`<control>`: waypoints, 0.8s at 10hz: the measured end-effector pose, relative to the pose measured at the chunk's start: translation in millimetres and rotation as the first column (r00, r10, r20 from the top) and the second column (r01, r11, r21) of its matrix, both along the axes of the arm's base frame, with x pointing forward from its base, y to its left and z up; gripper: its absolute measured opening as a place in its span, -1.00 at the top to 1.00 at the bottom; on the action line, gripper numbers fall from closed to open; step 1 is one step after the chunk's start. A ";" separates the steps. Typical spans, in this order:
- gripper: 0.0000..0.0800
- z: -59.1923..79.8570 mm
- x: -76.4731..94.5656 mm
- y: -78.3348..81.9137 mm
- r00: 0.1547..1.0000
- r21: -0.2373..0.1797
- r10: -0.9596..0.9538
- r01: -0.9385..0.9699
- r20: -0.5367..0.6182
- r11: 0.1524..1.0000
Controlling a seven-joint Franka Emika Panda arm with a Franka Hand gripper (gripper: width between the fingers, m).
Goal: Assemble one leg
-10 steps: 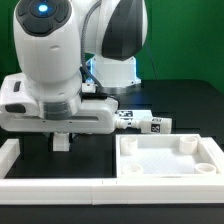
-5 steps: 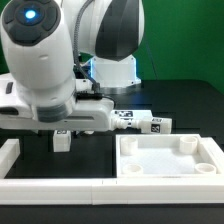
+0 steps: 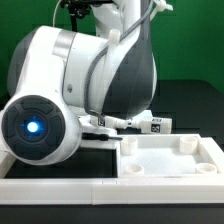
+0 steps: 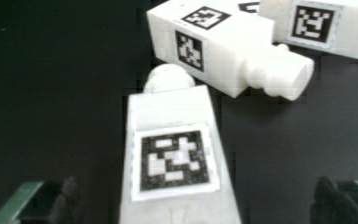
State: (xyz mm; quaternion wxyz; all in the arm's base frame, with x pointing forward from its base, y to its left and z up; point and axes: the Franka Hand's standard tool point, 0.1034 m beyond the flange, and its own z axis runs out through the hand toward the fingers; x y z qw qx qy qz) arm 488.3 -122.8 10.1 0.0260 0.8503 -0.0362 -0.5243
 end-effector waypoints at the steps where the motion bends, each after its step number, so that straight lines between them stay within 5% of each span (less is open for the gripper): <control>1: -0.62 -1.3 -1.2 -1.1 1.000 0.005 0.004 -0.004 0.019 1.000; 5: -0.62 -4.1 -8.8 -5.4 0.997 0.020 0.015 -0.017 0.071 1.000; 7: 0.07 -4.9 -9.5 -5.4 0.998 0.020 0.015 -0.016 0.068 1.000; 8: 0.07 -4.9 -9.5 -5.4 0.998 0.020 0.015 -0.016 0.068 1.000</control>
Offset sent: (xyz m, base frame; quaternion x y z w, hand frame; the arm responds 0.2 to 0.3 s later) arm -0.0174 -0.0074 0.0009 -0.0240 0.0297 -0.0137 0.9992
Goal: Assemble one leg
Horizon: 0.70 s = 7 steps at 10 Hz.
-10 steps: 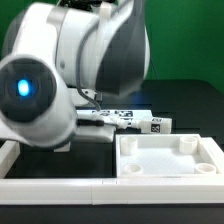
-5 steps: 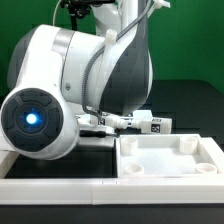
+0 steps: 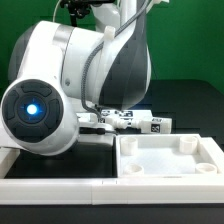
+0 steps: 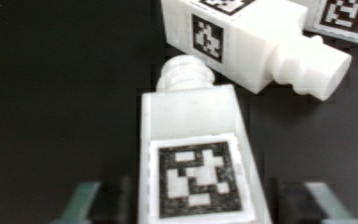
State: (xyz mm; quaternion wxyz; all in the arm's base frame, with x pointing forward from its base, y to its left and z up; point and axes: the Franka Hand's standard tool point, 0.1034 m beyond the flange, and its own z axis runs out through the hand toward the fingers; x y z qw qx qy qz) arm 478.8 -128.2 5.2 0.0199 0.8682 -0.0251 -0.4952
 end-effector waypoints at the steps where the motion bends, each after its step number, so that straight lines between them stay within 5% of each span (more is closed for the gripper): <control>1: 0.29 0.0 0.0 0.0 1.000 0.000 0.000 0.000 0.000 1.000; 2: 0.29 1.4 2.7 1.5 1.000 0.000 0.004 -0.004 0.007 1.000; 3: 0.29 17.9 11.4 9.8 0.999 0.003 0.017 -0.017 0.031 1.000; 5: 0.29 72.2 35.8 28.6 0.993 0.011 0.039 -0.041 0.112 0.999; 7: 0.29 102.7 58.9 40.4 0.973 0.001 0.041 -0.043 0.228 0.999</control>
Offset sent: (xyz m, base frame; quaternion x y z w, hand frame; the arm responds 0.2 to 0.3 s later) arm 0.0070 0.0395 0.1000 -0.0153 -0.0190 -0.0256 0.9994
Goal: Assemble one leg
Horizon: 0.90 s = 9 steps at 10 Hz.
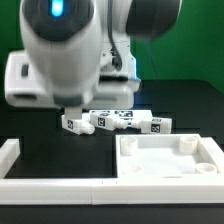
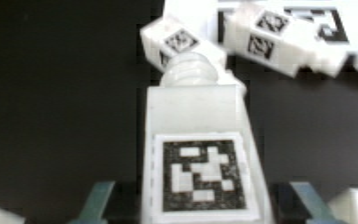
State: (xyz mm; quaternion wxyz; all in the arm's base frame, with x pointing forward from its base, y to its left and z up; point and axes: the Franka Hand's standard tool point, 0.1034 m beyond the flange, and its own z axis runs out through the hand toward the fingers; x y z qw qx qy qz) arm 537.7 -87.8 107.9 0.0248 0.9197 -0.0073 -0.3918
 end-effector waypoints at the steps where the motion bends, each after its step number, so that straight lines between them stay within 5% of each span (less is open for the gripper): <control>1: 0.29 -6.4 10.9 -0.7 0.997 -0.005 0.017 -0.016 0.075 1.000; 4: 0.29 -7.6 20.9 5.3 0.958 -0.035 -0.025 0.037 0.286 0.999; 5: 0.29 -11.4 27.3 32.3 0.934 -0.041 -0.065 0.084 0.351 0.996; 7: 0.29 14.3 64.6 81.9 0.856 0.023 -0.158 0.169 0.493 0.985; 9: 0.29 29.5 88.0 130.0 0.785 0.007 -0.196 0.238 0.587 0.971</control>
Offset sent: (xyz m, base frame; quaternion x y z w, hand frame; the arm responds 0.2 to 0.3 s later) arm 0.0000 0.0000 0.0000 0.0000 0.1296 0.0000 0.9916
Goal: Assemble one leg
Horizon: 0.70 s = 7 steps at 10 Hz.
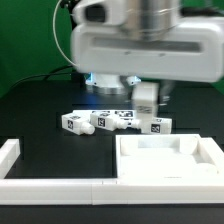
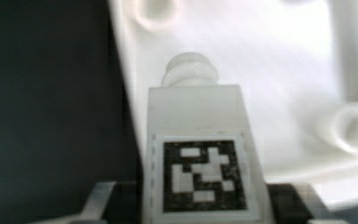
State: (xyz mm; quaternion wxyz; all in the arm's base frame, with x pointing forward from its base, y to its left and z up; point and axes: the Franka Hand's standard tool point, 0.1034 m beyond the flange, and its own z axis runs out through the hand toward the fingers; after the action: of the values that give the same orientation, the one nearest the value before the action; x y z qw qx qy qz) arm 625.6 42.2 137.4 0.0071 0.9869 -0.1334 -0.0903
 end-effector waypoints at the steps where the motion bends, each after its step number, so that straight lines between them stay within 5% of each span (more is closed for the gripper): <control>1: 0.29 -1.3 9.3 0.7 0.995 0.000 0.029 -0.029 0.098 1.000; 4: 0.29 -2.9 17.5 12.6 0.950 -0.011 0.021 -0.019 0.310 1.000; 6: 0.29 -23.1 -5.2 43.4 0.891 -0.014 0.049 -0.048 0.452 0.999; 7: 0.29 -23.2 -2.4 48.9 0.863 -0.009 0.022 -0.020 0.506 1.000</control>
Offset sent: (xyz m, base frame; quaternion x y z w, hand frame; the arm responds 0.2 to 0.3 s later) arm 0.0000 0.0000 0.0000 0.0000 0.1938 0.0000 0.9810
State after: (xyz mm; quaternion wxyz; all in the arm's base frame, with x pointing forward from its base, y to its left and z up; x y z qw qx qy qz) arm 623.3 91.1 114.3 -0.0257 0.9775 -0.1200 0.1716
